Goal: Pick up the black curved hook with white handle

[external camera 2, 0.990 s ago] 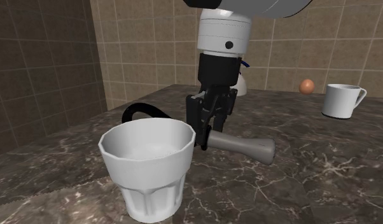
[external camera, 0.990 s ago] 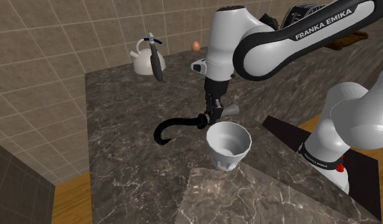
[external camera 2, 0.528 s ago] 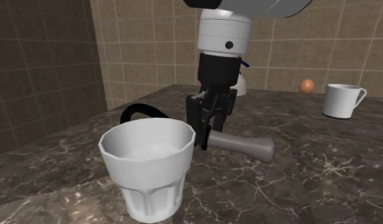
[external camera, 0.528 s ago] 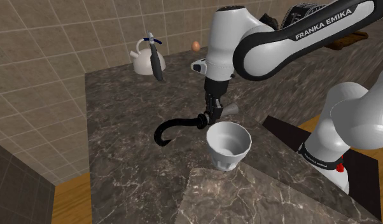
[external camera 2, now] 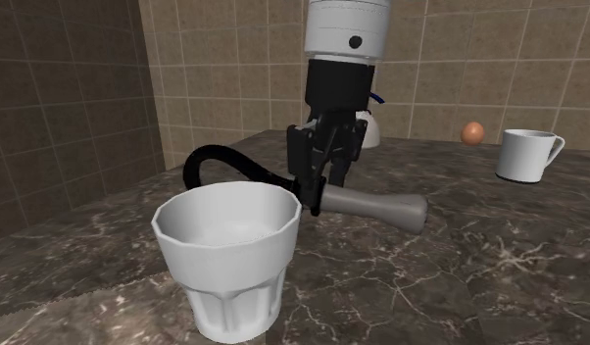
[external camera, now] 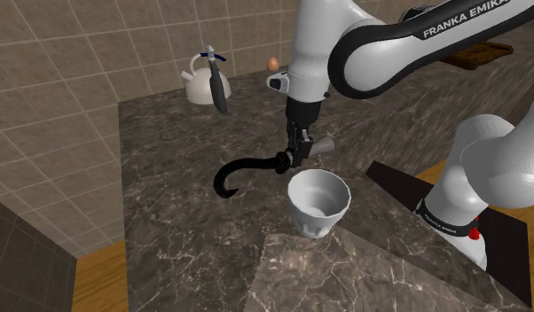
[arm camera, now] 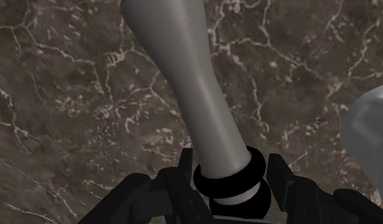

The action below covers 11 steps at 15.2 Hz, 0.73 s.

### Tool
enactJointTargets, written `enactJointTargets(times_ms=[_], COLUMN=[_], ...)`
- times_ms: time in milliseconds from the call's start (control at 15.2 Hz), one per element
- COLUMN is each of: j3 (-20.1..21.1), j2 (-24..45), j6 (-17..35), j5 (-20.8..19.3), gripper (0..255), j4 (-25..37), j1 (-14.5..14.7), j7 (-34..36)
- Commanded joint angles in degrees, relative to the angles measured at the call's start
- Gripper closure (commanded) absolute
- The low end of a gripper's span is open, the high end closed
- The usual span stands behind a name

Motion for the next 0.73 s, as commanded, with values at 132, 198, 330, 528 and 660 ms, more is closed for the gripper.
enactJointTargets(times_ms=[132,198,330,528,660], j3=[-0.18,-0.25,-0.37,-0.55,-0.56], j2=[-0.89,-1.12,-1.53,-2.03,-2.06], j6=[-3.26,-4.08,-5.71,-8.13,-8.25], j5=[-0.22,-0.27,-0.38,-0.55,-0.55], gripper=[255,255,255,255,255], j4=[2.39,2.98,4.21,6.13,6.23], j1=[-0.06,-0.08,-0.12,-0.18,-0.19], j7=[0.3,0.35,0.46,0.62,0.63])
